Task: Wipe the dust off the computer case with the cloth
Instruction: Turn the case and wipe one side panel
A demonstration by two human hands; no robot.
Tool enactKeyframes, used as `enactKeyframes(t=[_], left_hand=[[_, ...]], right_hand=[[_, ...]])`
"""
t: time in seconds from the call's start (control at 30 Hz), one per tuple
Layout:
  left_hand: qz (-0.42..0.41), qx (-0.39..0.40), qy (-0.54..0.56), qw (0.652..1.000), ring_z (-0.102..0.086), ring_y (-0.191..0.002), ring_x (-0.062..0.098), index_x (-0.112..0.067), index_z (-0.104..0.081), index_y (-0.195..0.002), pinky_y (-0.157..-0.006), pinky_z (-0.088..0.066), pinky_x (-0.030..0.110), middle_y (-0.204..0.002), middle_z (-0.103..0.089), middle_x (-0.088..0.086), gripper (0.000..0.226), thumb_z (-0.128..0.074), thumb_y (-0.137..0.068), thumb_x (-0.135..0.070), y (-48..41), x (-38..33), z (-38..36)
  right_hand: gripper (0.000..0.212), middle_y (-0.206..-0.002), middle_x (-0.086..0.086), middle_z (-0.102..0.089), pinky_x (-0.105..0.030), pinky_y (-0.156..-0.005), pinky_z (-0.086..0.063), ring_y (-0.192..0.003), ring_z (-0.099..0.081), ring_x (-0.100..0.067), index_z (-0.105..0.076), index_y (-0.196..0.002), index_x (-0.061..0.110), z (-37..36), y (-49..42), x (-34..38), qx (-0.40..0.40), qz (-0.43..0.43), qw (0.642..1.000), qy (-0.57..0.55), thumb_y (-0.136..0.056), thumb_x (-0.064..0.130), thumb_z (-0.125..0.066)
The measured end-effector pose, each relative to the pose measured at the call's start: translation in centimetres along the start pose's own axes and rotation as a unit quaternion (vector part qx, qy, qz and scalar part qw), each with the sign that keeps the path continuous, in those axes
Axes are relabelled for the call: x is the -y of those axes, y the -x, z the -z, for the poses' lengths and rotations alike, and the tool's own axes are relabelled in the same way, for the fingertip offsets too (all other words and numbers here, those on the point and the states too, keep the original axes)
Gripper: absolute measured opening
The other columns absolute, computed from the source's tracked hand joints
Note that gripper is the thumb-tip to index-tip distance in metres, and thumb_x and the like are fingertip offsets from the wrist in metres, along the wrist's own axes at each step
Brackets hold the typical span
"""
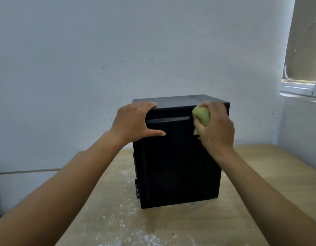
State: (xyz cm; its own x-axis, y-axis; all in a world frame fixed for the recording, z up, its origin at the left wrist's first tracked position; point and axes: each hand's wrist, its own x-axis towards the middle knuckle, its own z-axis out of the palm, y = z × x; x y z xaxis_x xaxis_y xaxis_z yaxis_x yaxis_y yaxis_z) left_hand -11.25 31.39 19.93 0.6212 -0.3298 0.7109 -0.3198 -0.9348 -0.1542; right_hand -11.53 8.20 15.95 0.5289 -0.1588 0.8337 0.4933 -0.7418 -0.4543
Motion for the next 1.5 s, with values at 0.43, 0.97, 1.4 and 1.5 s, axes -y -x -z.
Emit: enactKeyframes(t=[0.43,0.97,1.4,1.5], left_hand=[[0.111,0.085,0.183,0.973,-0.022,-0.147,0.013,-0.021,-0.019,-0.153,-0.102,-0.045,0.044,-0.162,-0.016,-0.008,0.116,-0.084,-0.064,-0.056,3.0,2.4,0.7],[-0.039,0.074,0.247,0.965,-0.018,-0.149,0.014,-0.007,-0.035,-0.145,-0.113,-0.028,0.026,-0.156,-0.033,0.003,0.104,-0.083,-0.065,-0.053,2.3,5.5,-1.2],[-0.061,0.050,0.323,0.943,-0.033,-0.142,0.024,-0.004,-0.040,-0.139,-0.113,-0.035,0.027,-0.148,-0.041,0.012,0.086,-0.087,-0.066,-0.010,2.2,6.3,-2.5],[-0.067,0.053,0.325,0.942,-0.033,-0.142,0.026,-0.005,-0.040,-0.139,-0.115,-0.023,0.016,-0.148,-0.041,0.012,0.088,-0.088,-0.065,-0.010,2.3,6.4,-2.7]], right_hand=[[0.040,-0.115,0.005,-0.039,-0.017,-0.067,-0.046,-0.088,-0.050,-0.006,-0.046,-0.120,0.022,-1.1,3.5,4.2,0.025,-0.127,0.983,-0.128,-0.086,0.017,-0.065],[0.049,-0.115,-0.004,-0.050,-0.019,-0.060,-0.050,-0.090,-0.055,-0.017,-0.047,-0.117,0.023,-6.2,8.5,7.9,0.130,0.021,0.991,0.006,-0.078,0.011,-0.075],[0.030,-0.112,-0.004,-0.056,-0.016,-0.070,-0.048,-0.093,-0.056,-0.016,-0.054,-0.116,0.017,-7.2,4.0,14.4,0.101,0.004,0.995,0.024,-0.088,0.027,-0.057],[0.033,-0.109,-0.005,-0.059,-0.019,-0.064,-0.054,-0.090,-0.059,-0.016,-0.056,-0.117,0.017,-6.9,3.9,14.3,0.115,0.041,0.991,0.046,-0.091,0.036,-0.049]])
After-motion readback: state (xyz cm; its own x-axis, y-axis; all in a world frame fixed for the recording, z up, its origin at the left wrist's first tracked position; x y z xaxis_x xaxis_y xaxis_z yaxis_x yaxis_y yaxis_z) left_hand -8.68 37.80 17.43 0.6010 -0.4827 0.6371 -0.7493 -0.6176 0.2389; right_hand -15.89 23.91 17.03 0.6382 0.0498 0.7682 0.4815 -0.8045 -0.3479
